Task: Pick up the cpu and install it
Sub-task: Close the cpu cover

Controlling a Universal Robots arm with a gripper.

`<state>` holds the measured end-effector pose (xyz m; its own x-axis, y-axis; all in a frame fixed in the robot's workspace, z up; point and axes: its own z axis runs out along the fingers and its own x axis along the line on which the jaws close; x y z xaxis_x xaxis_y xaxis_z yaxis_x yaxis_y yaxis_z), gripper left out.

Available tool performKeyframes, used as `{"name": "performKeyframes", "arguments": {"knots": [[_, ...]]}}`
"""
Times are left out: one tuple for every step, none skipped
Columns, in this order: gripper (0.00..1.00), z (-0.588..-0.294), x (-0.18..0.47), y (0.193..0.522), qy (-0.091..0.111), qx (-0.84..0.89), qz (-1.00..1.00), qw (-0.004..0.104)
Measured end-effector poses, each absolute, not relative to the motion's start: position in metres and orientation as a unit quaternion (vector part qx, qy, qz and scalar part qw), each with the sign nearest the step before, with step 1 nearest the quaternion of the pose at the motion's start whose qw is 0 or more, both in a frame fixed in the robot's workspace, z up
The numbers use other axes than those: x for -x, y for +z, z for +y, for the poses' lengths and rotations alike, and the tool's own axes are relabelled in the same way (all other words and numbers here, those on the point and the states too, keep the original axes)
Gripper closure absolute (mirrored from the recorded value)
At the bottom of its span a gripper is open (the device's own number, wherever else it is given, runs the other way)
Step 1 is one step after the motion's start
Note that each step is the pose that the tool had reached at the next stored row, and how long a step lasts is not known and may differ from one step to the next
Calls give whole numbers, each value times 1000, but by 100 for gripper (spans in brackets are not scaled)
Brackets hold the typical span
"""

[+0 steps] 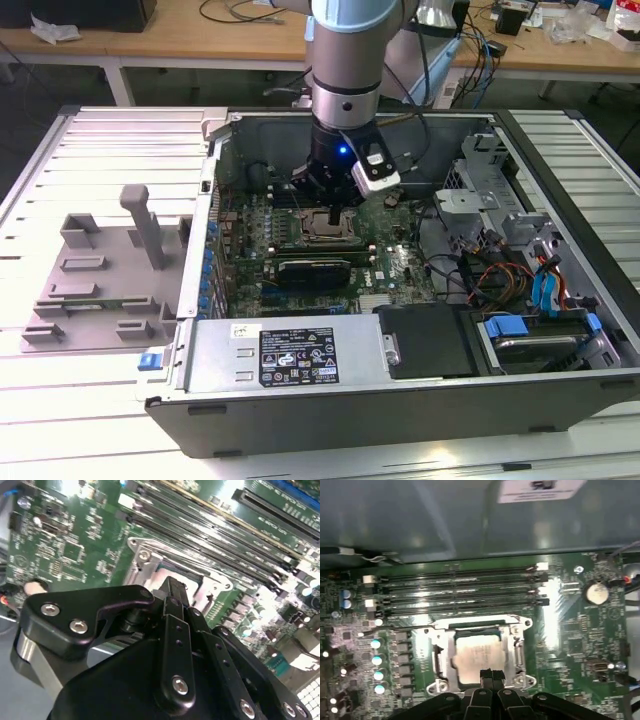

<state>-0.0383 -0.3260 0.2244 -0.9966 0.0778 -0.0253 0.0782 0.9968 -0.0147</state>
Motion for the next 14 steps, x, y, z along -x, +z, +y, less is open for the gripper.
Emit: {"name": "performKeyframes", "arguments": {"knots": [[89,-326,44,223,-8,-39,999,14],[89,-326,47,223,-8,-39,999,14],[89,-326,50,223,-8,-39,999,15],[89,-326,57,222,-8,-39,999,17],[89,-326,62,221,-8,-39,999,18],[89,-326,64,220,-8,-39,999,18],[89,-326,65,219,-8,-39,999,18],[89,-326,69,217,-8,-39,999,18],[89,-326,71,215,-8,-39,999,18],[89,-326,72,213,-8,-39,999,18],[89,-326,72,211,-8,-39,999,18],[89,-326,72,211,-8,-39,999,18],[89,-326,72,211,-8,-39,999,18],[89,-326,72,211,-8,-38,999,18]]}}
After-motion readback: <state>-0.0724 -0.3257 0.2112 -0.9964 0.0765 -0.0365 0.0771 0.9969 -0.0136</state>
